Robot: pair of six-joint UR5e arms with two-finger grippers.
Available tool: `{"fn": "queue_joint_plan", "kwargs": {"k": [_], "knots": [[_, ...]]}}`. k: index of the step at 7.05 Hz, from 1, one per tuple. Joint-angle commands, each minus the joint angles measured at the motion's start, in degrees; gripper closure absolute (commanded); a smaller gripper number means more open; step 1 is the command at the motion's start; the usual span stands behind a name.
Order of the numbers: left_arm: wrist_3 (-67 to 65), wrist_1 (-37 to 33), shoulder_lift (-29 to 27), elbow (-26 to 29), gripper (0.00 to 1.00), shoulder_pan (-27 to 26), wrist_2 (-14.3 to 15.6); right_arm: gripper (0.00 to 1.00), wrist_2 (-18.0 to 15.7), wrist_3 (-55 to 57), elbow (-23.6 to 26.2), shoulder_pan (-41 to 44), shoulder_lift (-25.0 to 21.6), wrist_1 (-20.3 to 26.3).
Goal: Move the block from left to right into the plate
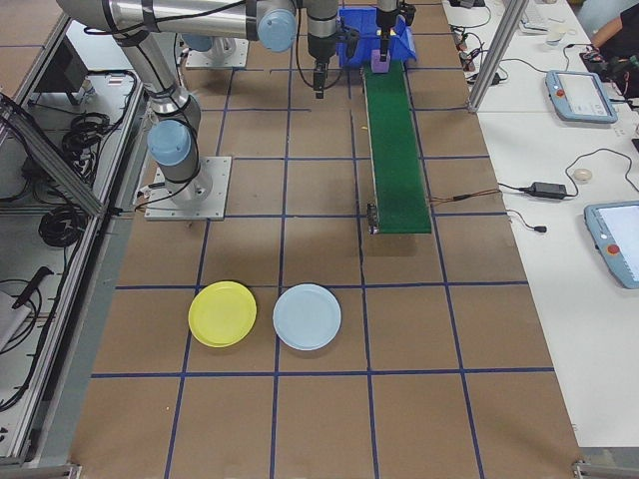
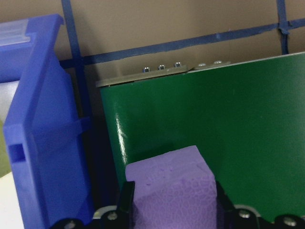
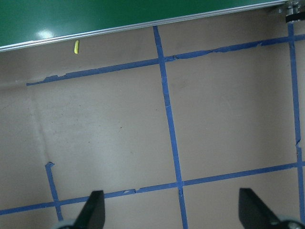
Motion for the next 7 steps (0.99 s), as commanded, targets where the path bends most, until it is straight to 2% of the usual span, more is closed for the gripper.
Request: {"fn": "queue_joint_plan", "kwargs": {"k": [1,2,4,5,7], "knots": [[-0.04,-0.53,4.12,1.93,0.00,-0.69,1.14,0.00,0.65,0.58,-0.79,-0.04,5.27,-6.24],[-2.39,-0.62,4.05,3.51,0.00,1.49,3.59,0.00,5.61,0.76,-2.88,-0.04,10.71,-11.76],[-8.90,-0.54,3.53,3.01,0.00,7.72,3.43,0.00,7.50,1.03,-13.39,0.05,20.46,-12.61],[-12.05,-0.54,1.61,3.34,0.00,10.10,3.00,0.00,11.08,2.42,-17.45,0.05,24.87,-12.79],[-12.96,-0.10,-1.56,2.91,0.00,12.40,2.82,0.00,17.14,5.24,-20.30,0.13,32.17,-18.91]]}}
